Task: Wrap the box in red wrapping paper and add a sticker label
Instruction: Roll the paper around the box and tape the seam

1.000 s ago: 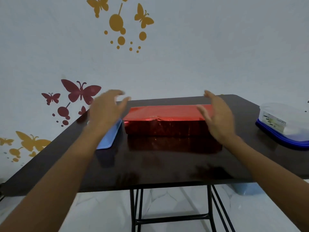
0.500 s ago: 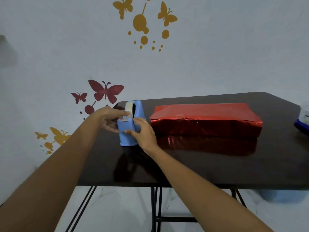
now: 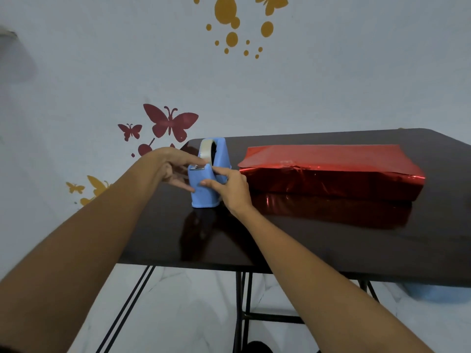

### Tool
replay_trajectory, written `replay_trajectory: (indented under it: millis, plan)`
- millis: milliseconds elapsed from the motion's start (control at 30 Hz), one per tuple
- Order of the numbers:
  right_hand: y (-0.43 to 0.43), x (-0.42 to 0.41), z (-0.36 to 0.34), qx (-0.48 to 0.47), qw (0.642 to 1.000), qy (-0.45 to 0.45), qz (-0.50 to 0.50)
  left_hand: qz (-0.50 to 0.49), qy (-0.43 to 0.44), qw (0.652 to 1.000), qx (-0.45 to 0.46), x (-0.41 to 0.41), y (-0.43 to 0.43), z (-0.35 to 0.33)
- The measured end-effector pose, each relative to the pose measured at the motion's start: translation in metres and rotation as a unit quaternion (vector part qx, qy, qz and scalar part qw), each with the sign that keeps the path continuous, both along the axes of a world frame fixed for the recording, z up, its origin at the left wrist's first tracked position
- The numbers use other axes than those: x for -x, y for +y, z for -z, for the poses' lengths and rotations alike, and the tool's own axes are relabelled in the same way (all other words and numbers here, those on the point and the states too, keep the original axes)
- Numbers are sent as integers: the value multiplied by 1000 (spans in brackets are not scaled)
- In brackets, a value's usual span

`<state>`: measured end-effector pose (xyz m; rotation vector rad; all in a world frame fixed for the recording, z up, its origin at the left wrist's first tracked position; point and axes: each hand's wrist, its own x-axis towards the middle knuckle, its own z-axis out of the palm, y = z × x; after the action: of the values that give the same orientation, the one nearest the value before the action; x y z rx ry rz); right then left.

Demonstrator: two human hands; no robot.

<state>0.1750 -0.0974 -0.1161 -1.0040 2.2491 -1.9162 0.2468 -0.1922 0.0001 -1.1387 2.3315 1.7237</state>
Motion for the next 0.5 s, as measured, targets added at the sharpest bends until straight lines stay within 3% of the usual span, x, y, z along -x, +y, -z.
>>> replay_trajectory:
  millis: [267,500]
  plan:
    - [2,-3,-4,-22,1000,16,7,-11,69,992,-103,-5,-10,-4]
    - [7,-3,-5,-39,999,27,16,-36,200,976,-84,-22,4,19]
